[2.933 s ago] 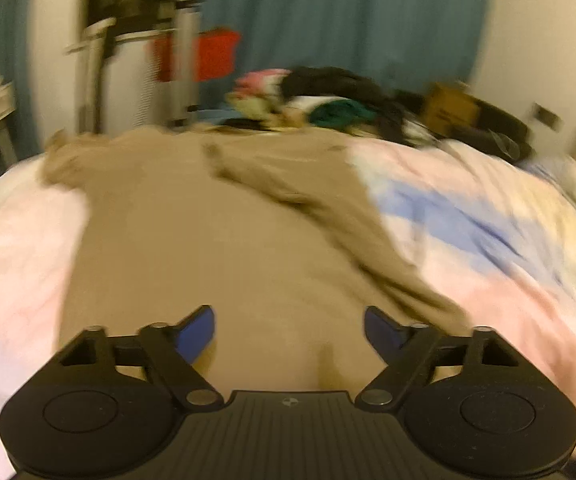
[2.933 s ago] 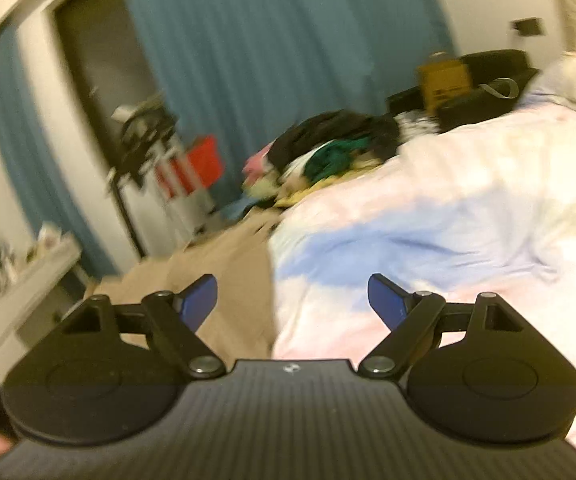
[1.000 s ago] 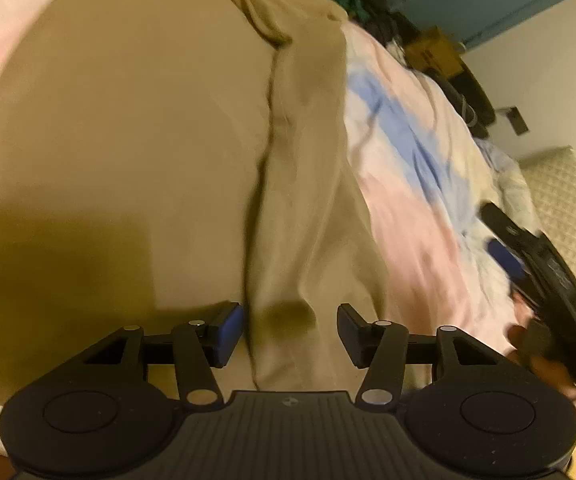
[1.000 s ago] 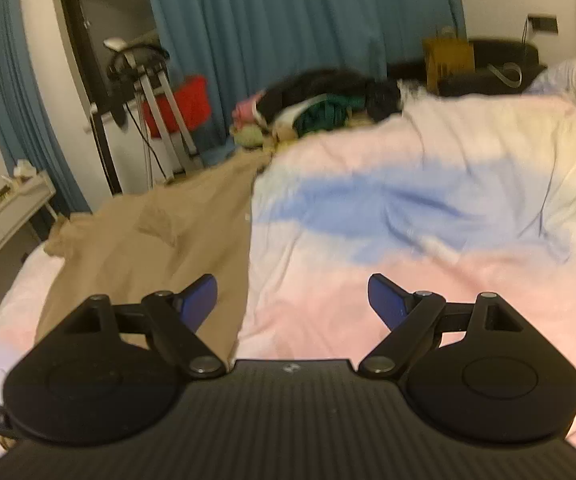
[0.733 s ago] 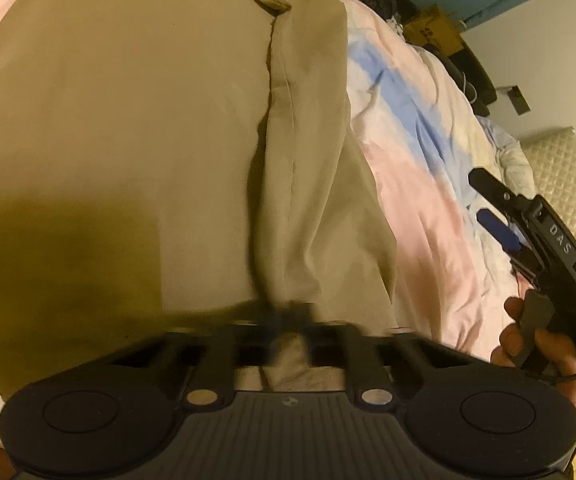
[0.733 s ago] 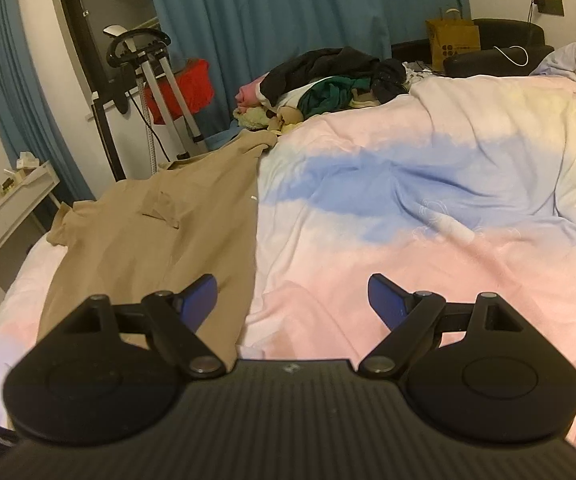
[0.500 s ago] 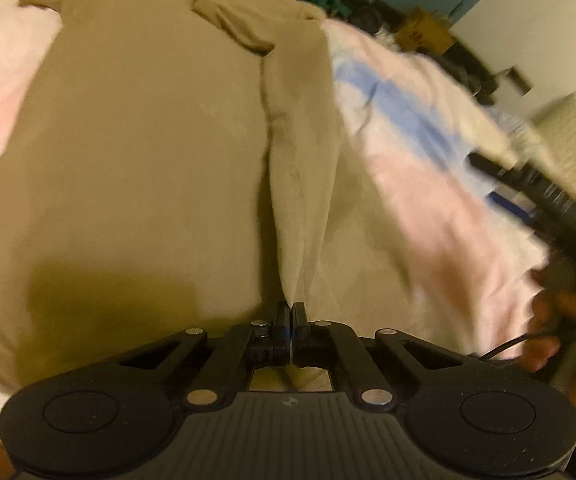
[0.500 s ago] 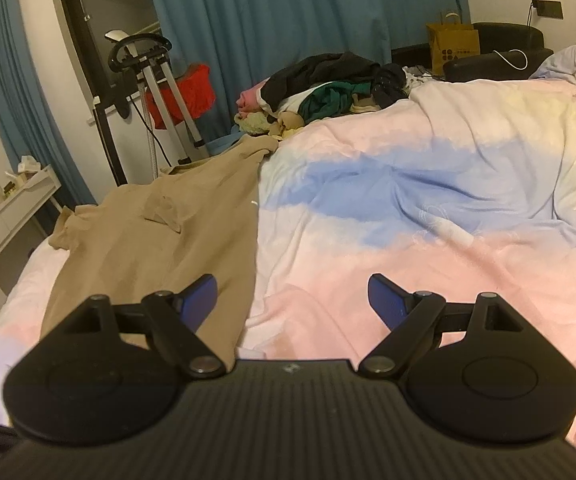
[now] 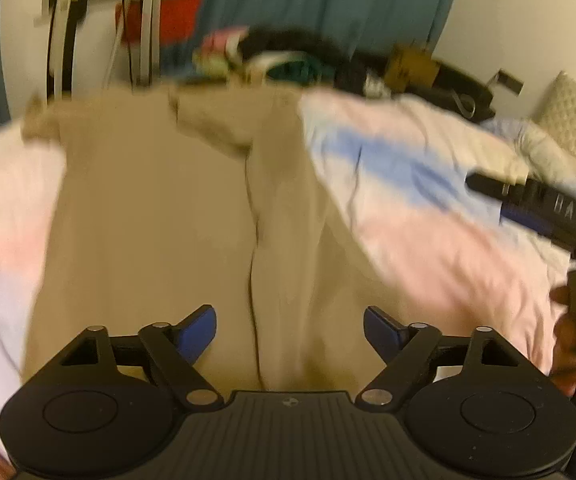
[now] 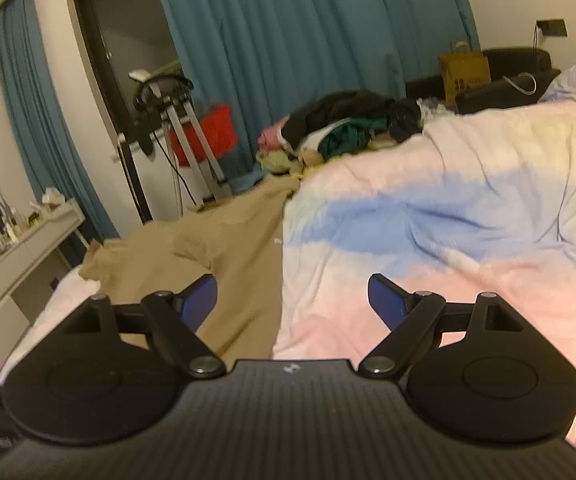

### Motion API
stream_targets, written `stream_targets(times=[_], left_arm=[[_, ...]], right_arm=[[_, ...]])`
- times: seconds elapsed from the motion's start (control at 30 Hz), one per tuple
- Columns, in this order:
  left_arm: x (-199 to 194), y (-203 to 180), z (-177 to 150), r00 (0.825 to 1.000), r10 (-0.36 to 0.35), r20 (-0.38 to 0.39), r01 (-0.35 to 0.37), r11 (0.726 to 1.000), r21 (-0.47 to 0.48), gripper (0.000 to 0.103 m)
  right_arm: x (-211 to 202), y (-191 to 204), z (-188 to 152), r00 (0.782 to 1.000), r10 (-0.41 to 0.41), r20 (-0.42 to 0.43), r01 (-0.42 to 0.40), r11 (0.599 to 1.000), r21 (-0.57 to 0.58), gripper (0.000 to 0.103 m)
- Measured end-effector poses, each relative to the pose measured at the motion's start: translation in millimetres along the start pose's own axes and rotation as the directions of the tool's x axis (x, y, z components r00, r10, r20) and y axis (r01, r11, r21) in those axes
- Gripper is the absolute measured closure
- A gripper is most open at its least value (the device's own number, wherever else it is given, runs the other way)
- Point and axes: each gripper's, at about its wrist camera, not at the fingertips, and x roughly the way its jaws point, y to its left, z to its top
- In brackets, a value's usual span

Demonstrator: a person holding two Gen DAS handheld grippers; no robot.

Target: Fold clothes

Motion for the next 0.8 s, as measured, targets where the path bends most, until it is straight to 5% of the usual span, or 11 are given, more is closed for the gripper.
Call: stream_targets(times=[0.17,0.27,0.47,0.67,0.8], left_arm=[[-15,-21,30,0.991,0.023,0.129,-0.027,0.999,0.029,0.001],[-24,-33,48,0.978,0.035,0.205,-0.045,0.998,0.043,0.001],[-24,12,50,0.970,0.054,0.236,-0.052,0.999,-0.012,0.001],[-24,56,52,0.961,0.074,0.266,-0.058,0.996,-0.068,0.001],[-24,89,51,0.957,0.091,0.276,-0.060,0.991,-0.122,0.001]], right_arm=[[-16,-2,6,0.997,0.027,0.068,-0.028,0.999,0.014,0.019],[-17,1,14,0.998,0.020,0.064,-0.018,1.000,-0.025,0.019],[3,17,33,1.000,0.013,-0.012,-0.015,0.989,-0.148,0.019],[71,85,59,0.992,0.092,-0.082,-0.117,0.918,-0.380,0.019],[147,143,62,0.959,0.216,-0.182,-0.273,0.871,-0.407,0.020]])
